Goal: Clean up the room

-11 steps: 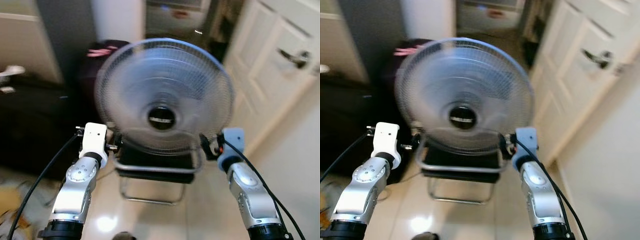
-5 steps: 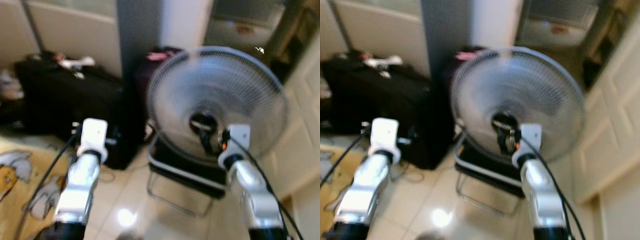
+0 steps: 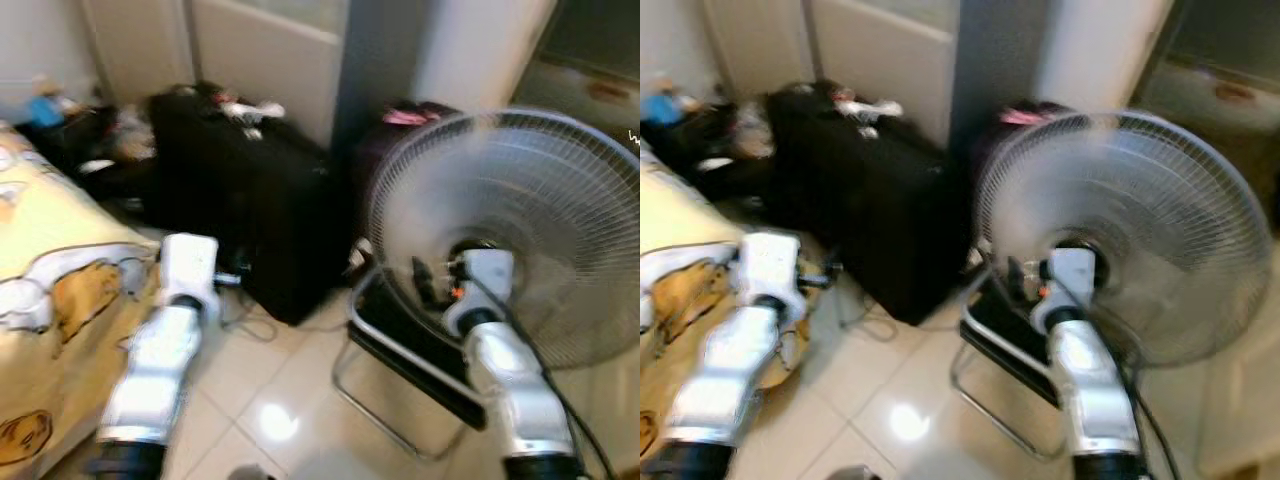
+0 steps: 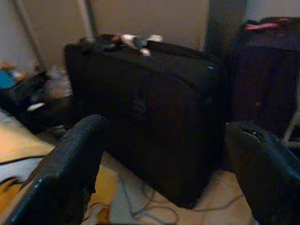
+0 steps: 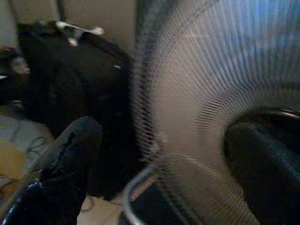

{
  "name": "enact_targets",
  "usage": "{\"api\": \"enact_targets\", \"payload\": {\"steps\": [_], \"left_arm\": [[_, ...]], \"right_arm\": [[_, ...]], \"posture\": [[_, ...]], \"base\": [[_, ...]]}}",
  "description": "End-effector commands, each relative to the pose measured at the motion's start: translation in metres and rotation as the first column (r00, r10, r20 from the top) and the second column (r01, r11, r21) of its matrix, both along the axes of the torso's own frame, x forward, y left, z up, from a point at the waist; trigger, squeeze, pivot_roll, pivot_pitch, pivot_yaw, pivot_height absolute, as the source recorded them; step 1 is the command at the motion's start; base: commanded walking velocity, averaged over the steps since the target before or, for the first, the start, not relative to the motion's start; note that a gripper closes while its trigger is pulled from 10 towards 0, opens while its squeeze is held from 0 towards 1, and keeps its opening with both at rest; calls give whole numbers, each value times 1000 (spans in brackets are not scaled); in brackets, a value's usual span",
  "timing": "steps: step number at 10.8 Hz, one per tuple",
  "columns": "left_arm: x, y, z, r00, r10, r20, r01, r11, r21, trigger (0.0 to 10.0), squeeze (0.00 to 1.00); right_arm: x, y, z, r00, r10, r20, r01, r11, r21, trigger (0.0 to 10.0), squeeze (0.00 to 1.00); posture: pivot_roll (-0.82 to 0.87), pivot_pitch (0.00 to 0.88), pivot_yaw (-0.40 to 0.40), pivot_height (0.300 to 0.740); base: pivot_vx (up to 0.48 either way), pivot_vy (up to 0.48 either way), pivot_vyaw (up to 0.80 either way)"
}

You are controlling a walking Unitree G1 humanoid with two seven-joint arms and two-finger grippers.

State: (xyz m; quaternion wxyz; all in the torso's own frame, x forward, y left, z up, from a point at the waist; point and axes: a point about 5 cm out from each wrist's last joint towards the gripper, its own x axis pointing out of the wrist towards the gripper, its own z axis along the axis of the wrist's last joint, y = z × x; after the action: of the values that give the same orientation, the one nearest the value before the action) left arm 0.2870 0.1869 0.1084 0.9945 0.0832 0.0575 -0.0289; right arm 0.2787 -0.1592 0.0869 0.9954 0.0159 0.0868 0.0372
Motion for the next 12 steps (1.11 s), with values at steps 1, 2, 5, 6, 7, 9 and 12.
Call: {"api": "enact_targets", "payload": {"steps": [1,2,5,6,7,9,12], "left_arm": [[0,-9,7,999,-38,21,39,999,-23,10000,329],[1,-9,9,998,-46,31,47,999,-13,10000,314],[0,-10,9,998,-67,23,67,998,-14,10000,318],[0,-10,9,998,-66,21,67,998,-12,10000,329],[0,-10,9,998,-66,19,66,998,-12,10000,333],[-1,-10,9,998,-68,12,68,998,-13,10000,333],[0,-10,9,997,-72,7,72,997,-10,10000,341]], "right_arm": [[0,-12,-2,999,-51,-10,50,997,-52,10000,1000],[0,-15,-2,997,-76,-18,75,996,-46,10000,1000],[6,-17,-2,979,-197,51,203,968,-147,10000,0],[5,-16,-2,982,-182,42,185,979,-83,10000,0],[4,-13,-2,991,-134,13,134,991,11,10000,0],[4,-8,-1,998,-66,14,65,998,23,10000,0],[4,-7,-1,997,-69,25,70,996,-52,10000,0]], "posture": [[-1,0,-64,740],[-1,0,-65,740],[-3,0,-66,740],[0,0,-66,740],[0,0,-66,740],[0,0,-66,740],[1,0,-65,740]], "base": [[0,0,800],[0,0,800],[0,268,0],[0,398,0],[0,382,0],[0,366,0],[0,330,460]]}}
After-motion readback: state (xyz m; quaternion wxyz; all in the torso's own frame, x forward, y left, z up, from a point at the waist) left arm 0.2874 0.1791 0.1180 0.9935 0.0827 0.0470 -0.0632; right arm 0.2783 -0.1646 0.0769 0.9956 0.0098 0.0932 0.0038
